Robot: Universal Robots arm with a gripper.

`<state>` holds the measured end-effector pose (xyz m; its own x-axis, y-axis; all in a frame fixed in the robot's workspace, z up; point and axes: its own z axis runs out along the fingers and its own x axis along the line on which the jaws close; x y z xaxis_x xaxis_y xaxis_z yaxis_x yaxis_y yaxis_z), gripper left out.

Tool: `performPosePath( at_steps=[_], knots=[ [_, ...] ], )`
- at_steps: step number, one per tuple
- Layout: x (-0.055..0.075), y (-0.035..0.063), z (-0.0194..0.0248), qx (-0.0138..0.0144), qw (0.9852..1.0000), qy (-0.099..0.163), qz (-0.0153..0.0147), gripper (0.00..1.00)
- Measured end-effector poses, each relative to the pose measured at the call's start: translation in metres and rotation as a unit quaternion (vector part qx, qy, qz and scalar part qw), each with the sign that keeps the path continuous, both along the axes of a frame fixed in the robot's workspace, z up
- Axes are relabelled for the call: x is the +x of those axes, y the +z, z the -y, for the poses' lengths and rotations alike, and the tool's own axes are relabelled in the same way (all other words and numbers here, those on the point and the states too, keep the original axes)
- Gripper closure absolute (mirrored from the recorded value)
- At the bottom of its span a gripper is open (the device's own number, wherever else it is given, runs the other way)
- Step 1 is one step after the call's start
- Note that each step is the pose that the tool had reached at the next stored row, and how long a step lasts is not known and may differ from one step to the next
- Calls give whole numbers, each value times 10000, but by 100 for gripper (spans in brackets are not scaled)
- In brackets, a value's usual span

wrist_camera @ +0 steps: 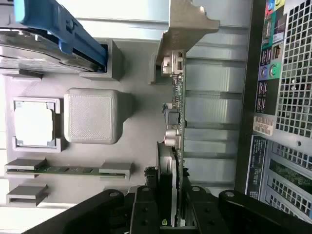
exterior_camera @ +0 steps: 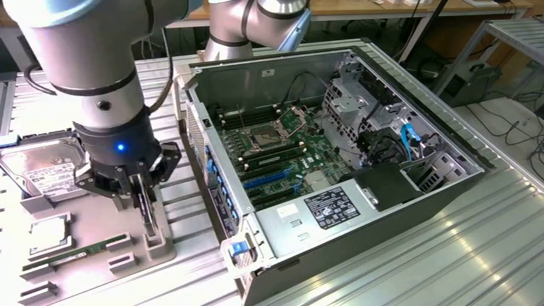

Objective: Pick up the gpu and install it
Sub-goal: 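Pick up the gpu and move the gpu toward the slot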

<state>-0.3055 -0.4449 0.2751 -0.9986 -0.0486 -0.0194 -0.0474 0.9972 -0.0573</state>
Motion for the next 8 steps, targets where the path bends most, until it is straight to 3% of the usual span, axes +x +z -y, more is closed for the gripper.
performPosePath(
  at_steps=[1,5,8],
  knots=[
    [0,147,0,-1,10000,0,-1,73],
    [0,483,0,2,10000,0,0,73],
    [0,859,0,2,10000,0,-2,73]
  ],
)
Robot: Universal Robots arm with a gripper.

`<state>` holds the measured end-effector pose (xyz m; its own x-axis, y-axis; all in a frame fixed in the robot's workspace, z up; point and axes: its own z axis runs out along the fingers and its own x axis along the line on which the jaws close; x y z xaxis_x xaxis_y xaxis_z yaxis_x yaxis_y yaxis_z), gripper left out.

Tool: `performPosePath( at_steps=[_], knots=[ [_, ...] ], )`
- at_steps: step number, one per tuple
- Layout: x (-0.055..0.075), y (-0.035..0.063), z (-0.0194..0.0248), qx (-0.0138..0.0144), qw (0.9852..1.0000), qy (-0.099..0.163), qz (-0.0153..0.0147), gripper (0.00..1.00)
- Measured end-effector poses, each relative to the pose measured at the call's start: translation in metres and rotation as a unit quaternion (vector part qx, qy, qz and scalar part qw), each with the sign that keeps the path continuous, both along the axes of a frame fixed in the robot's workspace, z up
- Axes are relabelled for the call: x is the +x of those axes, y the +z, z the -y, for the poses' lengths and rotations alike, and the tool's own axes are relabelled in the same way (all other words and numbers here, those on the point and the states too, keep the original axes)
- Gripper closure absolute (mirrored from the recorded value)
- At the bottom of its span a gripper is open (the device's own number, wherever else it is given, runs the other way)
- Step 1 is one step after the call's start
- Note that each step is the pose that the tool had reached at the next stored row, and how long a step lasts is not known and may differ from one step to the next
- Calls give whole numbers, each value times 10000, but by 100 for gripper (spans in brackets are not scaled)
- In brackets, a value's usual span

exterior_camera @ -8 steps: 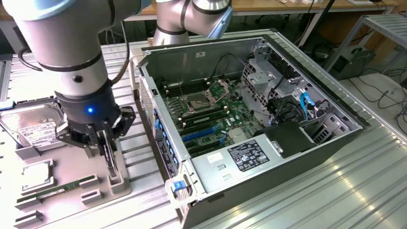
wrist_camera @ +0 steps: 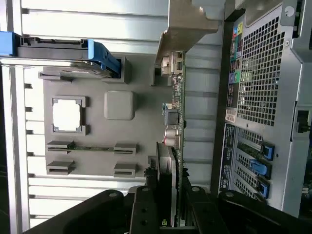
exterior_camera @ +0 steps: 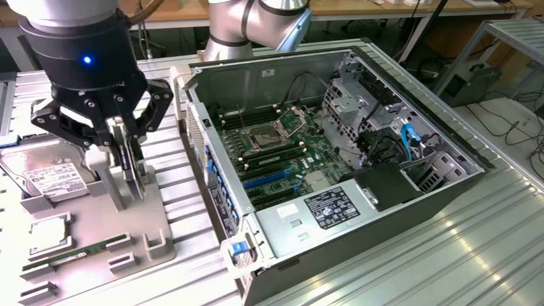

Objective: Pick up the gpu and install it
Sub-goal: 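Pick up the gpu and move the gpu toward the slot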

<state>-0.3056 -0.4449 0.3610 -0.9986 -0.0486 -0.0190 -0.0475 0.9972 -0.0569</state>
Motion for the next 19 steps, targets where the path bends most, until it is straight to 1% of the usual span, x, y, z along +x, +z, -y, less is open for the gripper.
performPosePath(
  at_steps=[1,5,11,19],
  knots=[
    [0,175,0,4,10000,0,2,73],
    [0,229,0,4,10000,0,2,73],
    [0,370,0,4,10000,0,1,73],
    [0,504,0,4,10000,0,2,73]
  ],
)
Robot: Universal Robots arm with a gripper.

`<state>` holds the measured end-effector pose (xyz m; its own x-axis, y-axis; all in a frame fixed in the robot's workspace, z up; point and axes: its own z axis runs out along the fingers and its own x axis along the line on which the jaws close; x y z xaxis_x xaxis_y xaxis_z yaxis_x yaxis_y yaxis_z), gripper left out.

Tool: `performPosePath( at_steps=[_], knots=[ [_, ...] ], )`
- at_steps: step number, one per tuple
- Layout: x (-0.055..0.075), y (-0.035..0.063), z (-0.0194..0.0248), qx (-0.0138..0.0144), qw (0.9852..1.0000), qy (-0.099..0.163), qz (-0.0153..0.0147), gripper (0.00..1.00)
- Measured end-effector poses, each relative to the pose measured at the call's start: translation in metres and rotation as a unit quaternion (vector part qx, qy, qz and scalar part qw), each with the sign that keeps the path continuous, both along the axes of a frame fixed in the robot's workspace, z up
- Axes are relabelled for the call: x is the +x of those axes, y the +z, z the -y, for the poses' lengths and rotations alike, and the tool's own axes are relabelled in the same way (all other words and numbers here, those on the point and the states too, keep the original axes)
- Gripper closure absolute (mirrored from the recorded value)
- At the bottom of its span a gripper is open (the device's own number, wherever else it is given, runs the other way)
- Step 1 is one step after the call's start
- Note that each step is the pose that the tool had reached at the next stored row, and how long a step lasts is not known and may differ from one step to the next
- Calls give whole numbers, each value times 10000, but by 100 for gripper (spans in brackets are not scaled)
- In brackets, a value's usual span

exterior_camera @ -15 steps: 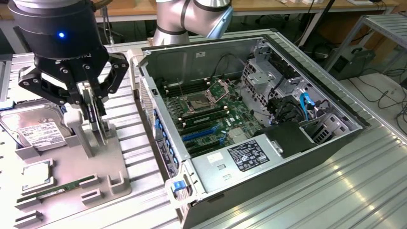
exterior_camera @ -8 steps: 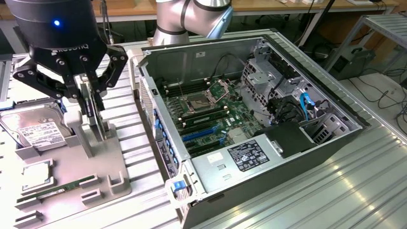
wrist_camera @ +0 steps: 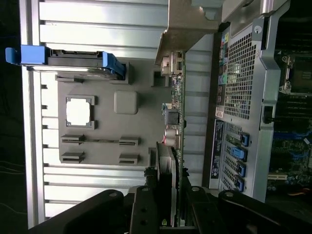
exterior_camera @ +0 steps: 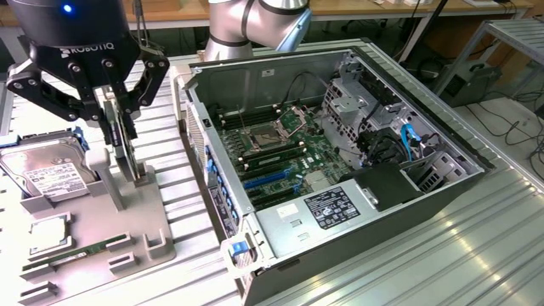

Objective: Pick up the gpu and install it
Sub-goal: 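Pick up the gpu and move the gpu toward the slot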

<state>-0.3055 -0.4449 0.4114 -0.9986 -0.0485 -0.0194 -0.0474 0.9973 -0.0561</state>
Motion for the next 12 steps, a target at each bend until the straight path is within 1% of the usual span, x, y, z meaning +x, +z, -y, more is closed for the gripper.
performPosePath(
  at_steps=[6,12],
  knots=[
    [0,63,0,1,10000,0,0,73],
    [0,99,0,1,10000,0,0,73]
  ],
)
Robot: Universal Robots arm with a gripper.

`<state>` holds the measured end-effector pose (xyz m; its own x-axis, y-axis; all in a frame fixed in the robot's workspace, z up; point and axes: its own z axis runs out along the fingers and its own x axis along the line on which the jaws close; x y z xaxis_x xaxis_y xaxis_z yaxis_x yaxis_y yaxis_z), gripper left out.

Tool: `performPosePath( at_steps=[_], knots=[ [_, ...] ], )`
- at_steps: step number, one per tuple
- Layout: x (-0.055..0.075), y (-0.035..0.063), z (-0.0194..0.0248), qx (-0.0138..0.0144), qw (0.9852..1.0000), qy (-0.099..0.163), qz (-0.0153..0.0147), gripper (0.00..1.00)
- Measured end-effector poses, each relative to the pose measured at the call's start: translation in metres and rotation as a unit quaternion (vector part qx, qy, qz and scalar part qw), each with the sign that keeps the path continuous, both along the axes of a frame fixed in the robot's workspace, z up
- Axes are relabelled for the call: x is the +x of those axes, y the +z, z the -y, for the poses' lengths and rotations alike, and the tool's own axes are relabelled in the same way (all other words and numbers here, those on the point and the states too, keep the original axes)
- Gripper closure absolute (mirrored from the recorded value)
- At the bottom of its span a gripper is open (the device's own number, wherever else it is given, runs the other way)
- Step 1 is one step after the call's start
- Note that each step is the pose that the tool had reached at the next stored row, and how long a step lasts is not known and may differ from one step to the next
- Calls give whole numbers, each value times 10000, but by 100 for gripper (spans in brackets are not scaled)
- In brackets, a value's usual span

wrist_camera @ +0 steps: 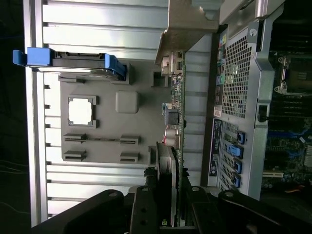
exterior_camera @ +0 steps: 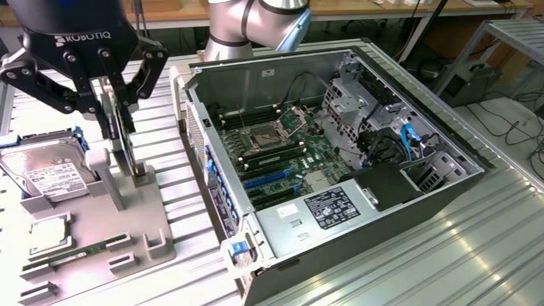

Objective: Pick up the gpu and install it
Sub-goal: 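Pick up the gpu and move the gpu toward the slot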

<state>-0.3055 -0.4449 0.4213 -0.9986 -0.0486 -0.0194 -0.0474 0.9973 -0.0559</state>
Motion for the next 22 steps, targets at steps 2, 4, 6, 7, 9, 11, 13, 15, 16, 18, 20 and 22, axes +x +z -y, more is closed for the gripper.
performPosePath(
  at_steps=[2,4,6,7,9,11,13,15,16,18,20,22],
  knots=[
    [0,11,0,0,10000,0,0,73],
    [0,23,0,1,10000,0,0,73],
    [0,42,0,1,10000,0,0,73],
    [0,55,0,0,10000,0,-1,73],
    [0,82,0,1,10000,0,0,73],
    [0,112,0,1,10000,0,0,73],
    [0,150,0,1,10000,0,0,73],
    [0,190,0,1,10000,0,0,73],
    [0,210,0,1,10000,0,0,73],
    [0,243,0,1,10000,0,0,73],
    [0,247,0,6,10000,0,0,73],
    [0,248,0,6,10000,0,0,73]
  ],
)
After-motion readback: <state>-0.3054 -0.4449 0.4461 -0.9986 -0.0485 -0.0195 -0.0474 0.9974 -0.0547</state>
